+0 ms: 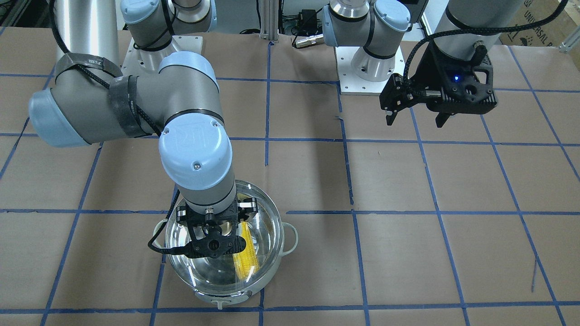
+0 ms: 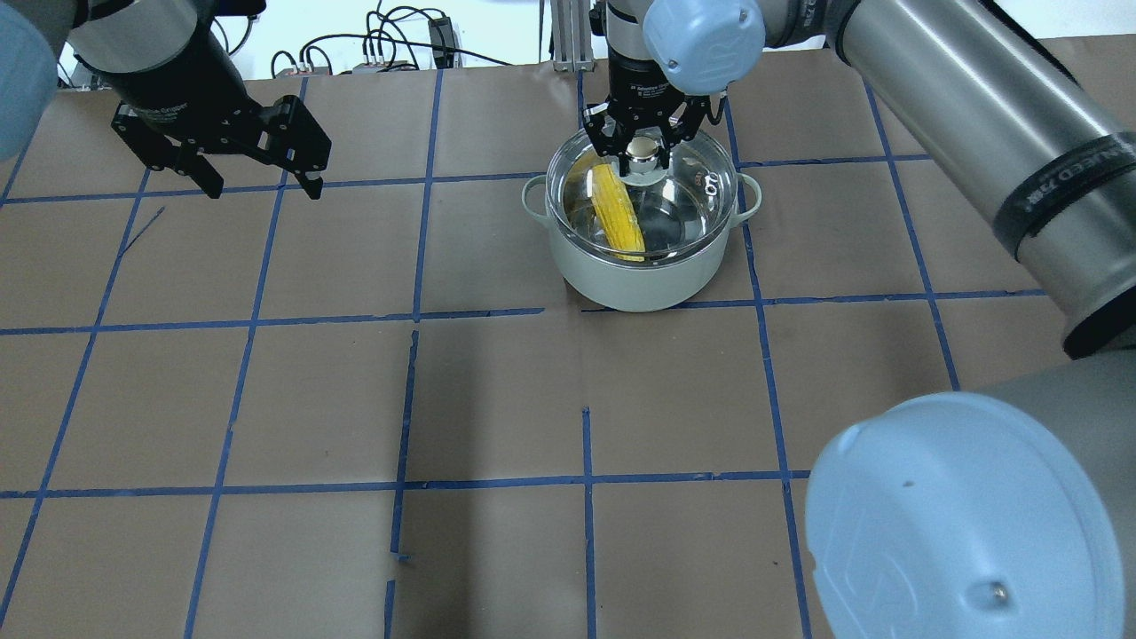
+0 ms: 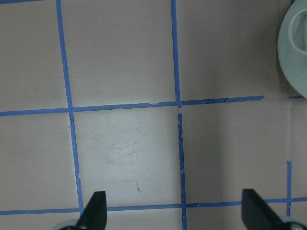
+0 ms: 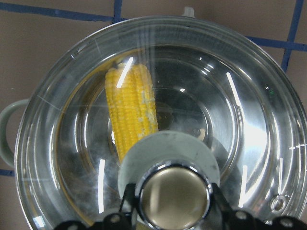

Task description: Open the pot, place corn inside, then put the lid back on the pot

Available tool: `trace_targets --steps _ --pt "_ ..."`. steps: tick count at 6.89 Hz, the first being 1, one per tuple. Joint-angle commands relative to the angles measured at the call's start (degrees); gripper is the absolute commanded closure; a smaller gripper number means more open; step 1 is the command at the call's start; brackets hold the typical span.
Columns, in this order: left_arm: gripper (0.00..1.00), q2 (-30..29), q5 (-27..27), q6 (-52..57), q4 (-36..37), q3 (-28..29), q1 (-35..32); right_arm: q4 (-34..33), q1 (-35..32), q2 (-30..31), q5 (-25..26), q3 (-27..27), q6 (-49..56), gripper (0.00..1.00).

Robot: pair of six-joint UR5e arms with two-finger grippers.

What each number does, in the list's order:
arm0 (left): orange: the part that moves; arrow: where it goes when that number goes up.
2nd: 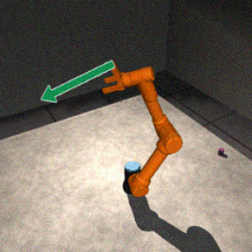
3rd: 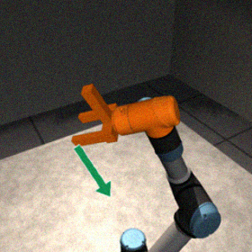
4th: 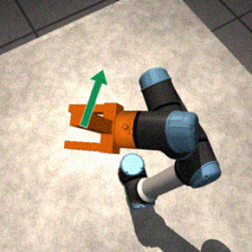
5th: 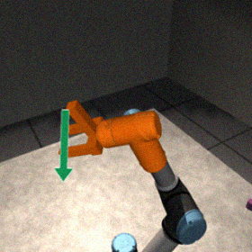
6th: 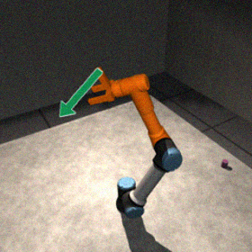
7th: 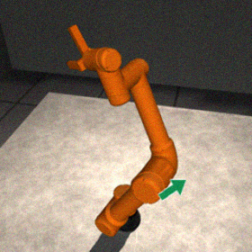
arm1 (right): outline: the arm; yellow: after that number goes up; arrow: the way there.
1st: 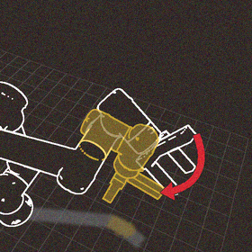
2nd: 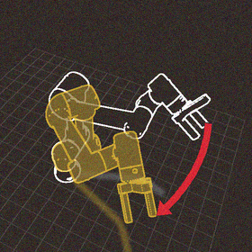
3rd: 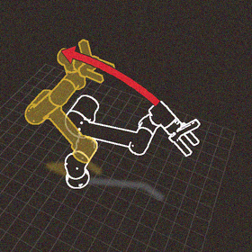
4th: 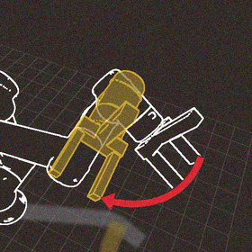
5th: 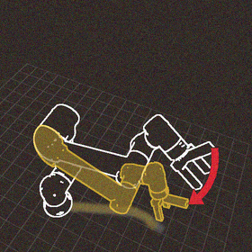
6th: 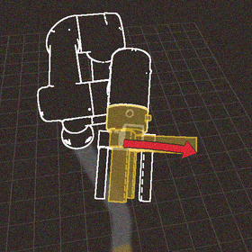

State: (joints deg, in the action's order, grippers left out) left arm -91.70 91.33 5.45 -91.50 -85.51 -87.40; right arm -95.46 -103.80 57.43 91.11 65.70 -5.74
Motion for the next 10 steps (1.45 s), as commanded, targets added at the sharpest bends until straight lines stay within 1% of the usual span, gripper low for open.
trace_targets --steps 1,4,5,8,9,10 --pt "0.00 -0.06 -0.01 0.00 0.01 -0.01 0.03 0.10 0.00 0.22 0.03 0.21 0.29 0.01" --pt "0.00 -0.06 -0.01 0.00 0.01 -0.01 0.03 0.54 0.70 0.66 0.03 -0.57 0.55 0.00" --pt "0.00 0.03 -0.01 0.00 0.01 -0.01 -0.05 0.28 1.66 1.88 0.64 -0.58 0.81 0.00" --pt "0.00 0.03 0.08 -0.09 -0.26 0.08 -0.05 1.93 8.16 9.25 -0.23 0.82 7.03 0.00" --pt "0.00 0.46 0.08 -0.26 -0.69 -0.01 -0.05 3.68 9.65 11.89 -0.23 1.70 8.71 0.00" --pt "0.00 0.55 0.08 -1.39 -0.70 -0.01 -0.05 3.96 10.71 14.44 -0.32 3.45 8.90 0.00"
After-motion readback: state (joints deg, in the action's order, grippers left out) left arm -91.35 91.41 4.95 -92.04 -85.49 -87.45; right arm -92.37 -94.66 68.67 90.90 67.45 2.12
